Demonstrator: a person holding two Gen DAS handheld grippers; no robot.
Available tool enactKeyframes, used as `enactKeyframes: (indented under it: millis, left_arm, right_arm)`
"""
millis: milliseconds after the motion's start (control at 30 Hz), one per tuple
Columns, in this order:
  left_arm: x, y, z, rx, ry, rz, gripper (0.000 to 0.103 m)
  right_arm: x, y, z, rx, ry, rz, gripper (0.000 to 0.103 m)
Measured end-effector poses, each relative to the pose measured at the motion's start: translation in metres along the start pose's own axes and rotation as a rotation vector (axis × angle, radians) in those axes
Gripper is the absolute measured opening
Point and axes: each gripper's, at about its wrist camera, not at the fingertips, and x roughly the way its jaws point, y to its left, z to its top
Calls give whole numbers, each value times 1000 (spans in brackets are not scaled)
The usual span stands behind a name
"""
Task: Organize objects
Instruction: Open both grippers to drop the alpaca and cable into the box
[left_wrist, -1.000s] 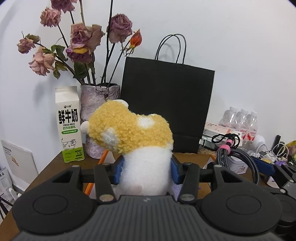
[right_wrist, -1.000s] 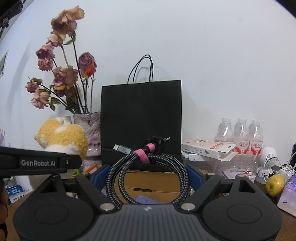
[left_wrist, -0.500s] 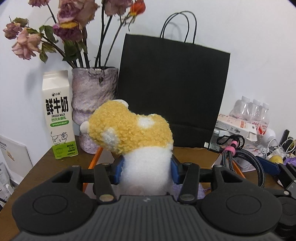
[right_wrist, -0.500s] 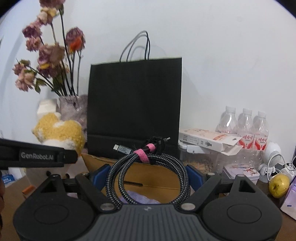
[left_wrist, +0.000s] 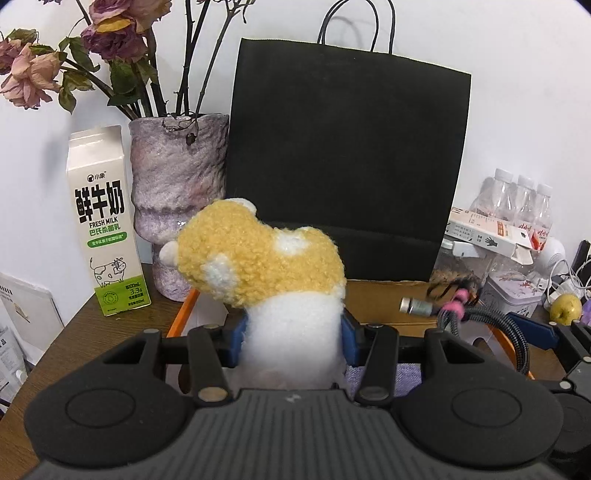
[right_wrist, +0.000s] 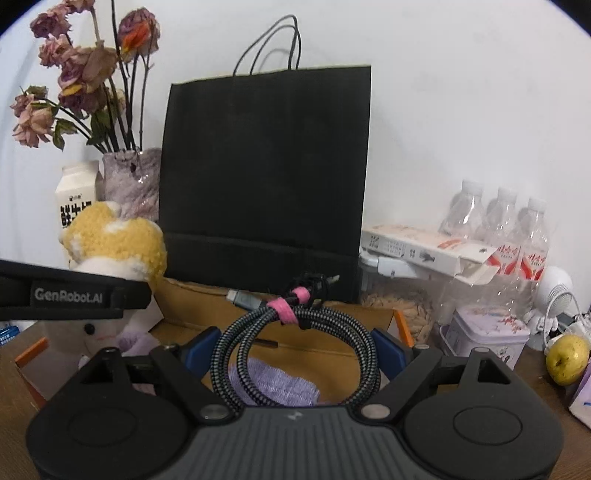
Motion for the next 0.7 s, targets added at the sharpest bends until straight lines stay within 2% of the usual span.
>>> enactKeyframes:
  millis: [67,100,133,200,267,700]
  left_arm:
    - [0,0,0,0,0,-4,55]
    - [1,0,0,-3,0,-1,64]
    - [1,0,0,-7,-4,2,84]
    - [-1,0,-1,-4,-40,-2,103]
    - [-4,-2,-1,12,-62,14,103]
    - [-11,-1,0,0,-73,24,103]
  right_arm:
    - [4,-2,-1,10,24,3,90]
    - [6,-3,-1,14,34,5,94]
    - [8,-3,-2,15,45,4,101]
    - [9,-3,-3,15,53,3,102]
    - [9,-4,-3,19,58,8,102]
    - [3,-5,-1,31,66,38,103]
